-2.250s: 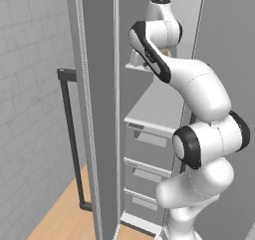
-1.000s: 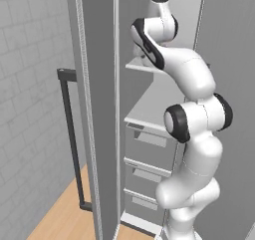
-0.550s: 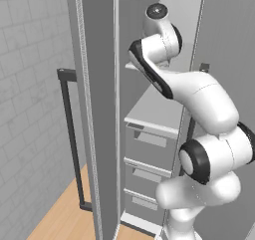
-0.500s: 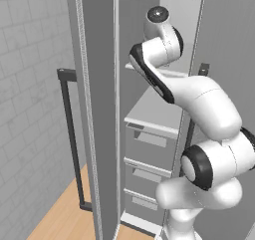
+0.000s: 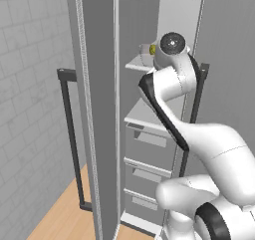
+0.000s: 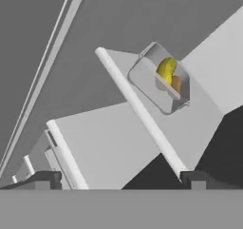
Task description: Take the meat container that has the fish and place it on the second highest rack of the freezer. Then take the vegetable container that has the sweet potato and cucumber and place it on the highest rack of the freezer.
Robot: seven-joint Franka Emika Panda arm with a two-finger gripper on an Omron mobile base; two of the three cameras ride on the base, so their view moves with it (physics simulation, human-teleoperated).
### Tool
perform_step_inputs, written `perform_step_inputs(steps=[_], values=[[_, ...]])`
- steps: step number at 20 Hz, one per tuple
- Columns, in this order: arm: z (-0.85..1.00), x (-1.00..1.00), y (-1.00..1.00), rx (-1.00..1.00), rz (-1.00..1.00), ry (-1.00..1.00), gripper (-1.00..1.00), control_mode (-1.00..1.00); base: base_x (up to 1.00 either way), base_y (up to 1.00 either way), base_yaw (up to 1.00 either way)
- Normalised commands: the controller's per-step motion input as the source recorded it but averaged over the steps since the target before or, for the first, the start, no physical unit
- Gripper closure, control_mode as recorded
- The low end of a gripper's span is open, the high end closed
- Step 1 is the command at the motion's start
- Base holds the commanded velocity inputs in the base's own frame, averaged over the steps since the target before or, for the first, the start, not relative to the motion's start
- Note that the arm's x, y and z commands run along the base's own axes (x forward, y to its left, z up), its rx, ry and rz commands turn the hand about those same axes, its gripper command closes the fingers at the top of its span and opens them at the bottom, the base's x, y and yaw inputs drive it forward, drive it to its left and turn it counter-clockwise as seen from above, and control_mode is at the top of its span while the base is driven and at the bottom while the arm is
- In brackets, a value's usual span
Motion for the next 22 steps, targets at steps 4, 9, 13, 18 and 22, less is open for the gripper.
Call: perform_step_inputs(steps=[4,9,13,18,22], values=[[0.02,-1.0,0.48,0.0,-0.15,0.02,-1.0,-1.0,0.0,0.0,0.0],[-0.03,-0.32,0.26,-0.01,-0.03,0.1,-1.0,-1.0,0.0,0.0,0.0],[-0.07,-0.38,0.09,0.0,-0.01,0.06,-1.0,1.0,-0.5,-0.14,-0.07],[0.0,0.0,0.0,0.0,0.0,0.0,-1.0,1.0,-1.0,-0.17,-0.2],[0.0,0.0,0.0,0.0,0.0,0.0,-1.0,1.0,-1.0,0.0,-0.32]])
